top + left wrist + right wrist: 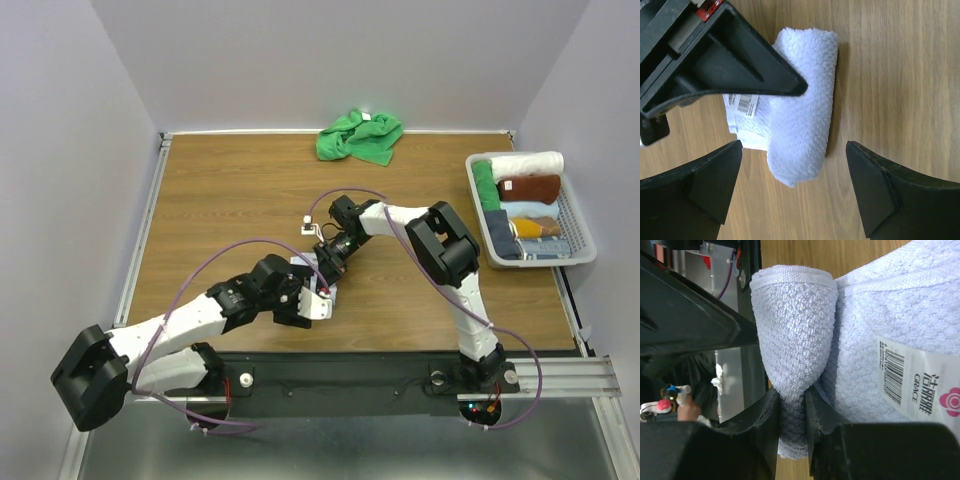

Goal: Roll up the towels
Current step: Roll the towel

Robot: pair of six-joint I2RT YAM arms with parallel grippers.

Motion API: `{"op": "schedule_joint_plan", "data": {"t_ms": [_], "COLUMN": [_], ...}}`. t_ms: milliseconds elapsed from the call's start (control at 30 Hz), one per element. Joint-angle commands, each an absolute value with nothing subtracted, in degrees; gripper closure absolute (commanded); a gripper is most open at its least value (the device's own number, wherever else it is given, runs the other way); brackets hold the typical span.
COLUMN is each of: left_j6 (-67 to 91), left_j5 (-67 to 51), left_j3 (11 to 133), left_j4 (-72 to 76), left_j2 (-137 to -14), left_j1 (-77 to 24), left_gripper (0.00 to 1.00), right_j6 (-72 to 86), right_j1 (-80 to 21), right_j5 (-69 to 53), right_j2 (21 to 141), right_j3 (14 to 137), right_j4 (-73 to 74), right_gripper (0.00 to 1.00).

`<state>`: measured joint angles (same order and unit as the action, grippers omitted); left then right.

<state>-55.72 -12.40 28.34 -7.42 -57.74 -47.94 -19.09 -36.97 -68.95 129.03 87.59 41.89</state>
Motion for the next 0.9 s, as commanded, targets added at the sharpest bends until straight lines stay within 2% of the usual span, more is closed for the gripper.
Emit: {"op": "schedule_joint_plan", "data": {"t_ms": [0,100,267,300,333,400,433,500,600,633,800,833,867], "left_j6": [-58.2,-59.8,-57.5,-56.9,-56.4,-56.1,-56.0,-55.2,-54.1,-53.6,-54.0,-54.0,-54.1], "left_j5": [-5.9,-3.5,-1.8,-2.5,-2.9,-5.2,-6.3,-9.4,-13.4,-14.2,-21.1,-22.7,-25.8], "left_j3": [25.9,26.1,29.5,29.9,30.8,32.3,33.5,36.1,38.0,38.8,43.2,44.4,46.6], "left_j4": [1.0,1.4,1.0,0.4,0.1,-5.9,-8.1,-11.9,-16.8,-18.5,-26.5,-28.0,-29.5], "left_j2": [-60.9,-64.3,-70.9,-71.5,-71.8,-73.5,-74.4,-76.0,-76.8,-77.3,-81.8,-82.7,-83.6], "left_j1": [-52.2,-53.9,-54.8,-54.8,-54.8,-54.9,-54.8,-54.8,-54.8,-54.8,-51.5,-50.5,-48.3], "left_gripper": [0.03,0.07,0.3,0.4,0.44,0.5,0.57,0.62,0.66,0.67,0.67,0.67,0.67], "right_j6": [-20.9,-22.4,-26.9,-28.3,-29.1,-30.7,-30.7,-30.1,-28.5,-28.0,-24.9,-24.4,-23.7], "right_j1": [-36.7,-36.7,-36.7,-36.7,-36.7,-36.6,-36.5,-36.0,-34.3,-33.8,-27.8,-26.7,-25.8], "right_j5": [-71.5,-72.8,-73.1,-73.0,-72.8,-72.3,-72.1,-70.6,-66.3,-64.1,-59.6,-59.1,-57.9], "right_j2": [131.6,132.4,133.6,134.0,134.1,134.0,133.9,133.2,131.3,130.6,126.9,125.6,124.6], "right_j3": [90.0,90.7,92.7,93.4,93.9,94.9,95.2,96.1,99.0,101.2,109.9,111.3,113.5], "right_j4": [46.0,47.6,53.5,55.3,56.2,58.1,58.4,58.7,58.9,58.9,59.0,59.0,59.1], "right_gripper": [0.99,0.99,0.99,0.99,0.99,0.99,0.99,0.93,0.73,0.63,0.46,0.38,0.36]}}
